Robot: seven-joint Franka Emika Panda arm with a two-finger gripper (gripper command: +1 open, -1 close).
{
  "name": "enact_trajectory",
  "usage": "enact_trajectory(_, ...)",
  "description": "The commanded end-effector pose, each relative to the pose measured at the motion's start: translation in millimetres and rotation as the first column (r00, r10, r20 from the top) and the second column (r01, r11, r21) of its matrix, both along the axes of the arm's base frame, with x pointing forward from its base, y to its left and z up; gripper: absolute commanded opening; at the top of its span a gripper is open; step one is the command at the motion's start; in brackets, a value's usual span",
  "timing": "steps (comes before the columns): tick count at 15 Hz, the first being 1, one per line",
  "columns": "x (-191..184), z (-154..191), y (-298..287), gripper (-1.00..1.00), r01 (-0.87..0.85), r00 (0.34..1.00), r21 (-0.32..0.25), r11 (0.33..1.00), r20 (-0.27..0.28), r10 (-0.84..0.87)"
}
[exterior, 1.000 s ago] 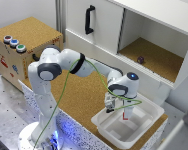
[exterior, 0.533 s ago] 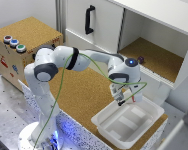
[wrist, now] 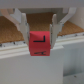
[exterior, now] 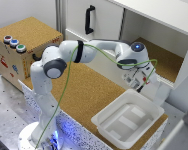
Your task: Place the pink object inside the right cabinet
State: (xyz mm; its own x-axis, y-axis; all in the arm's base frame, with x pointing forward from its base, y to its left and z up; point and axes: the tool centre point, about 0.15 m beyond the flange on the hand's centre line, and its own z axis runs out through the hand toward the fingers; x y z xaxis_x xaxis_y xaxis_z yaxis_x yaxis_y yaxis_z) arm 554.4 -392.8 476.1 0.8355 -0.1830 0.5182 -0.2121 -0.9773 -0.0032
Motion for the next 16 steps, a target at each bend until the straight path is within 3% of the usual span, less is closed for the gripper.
enact_trajectory(1, 55, 17, -14, -1.00, -0.161, 0.987, 0.110, 0.981, -0.005, 0.163)
enact_trajectory(6, 77, 23, 9, -1.00, -0.214, 0.974, 0.104, 0.971, 0.102, 0.204)
enact_trajectory(9, 100, 19, 20, -1.00, -0.229, 0.967, 0.095, 0.969, 0.138, 0.215)
enact_trajectory(12, 123, 13, 30, -1.00, -0.226, 0.968, 0.098, 0.969, 0.137, 0.212)
enact_trajectory(16, 153, 8, 54, -1.00, -0.214, 0.974, 0.066, 0.975, 0.090, 0.208)
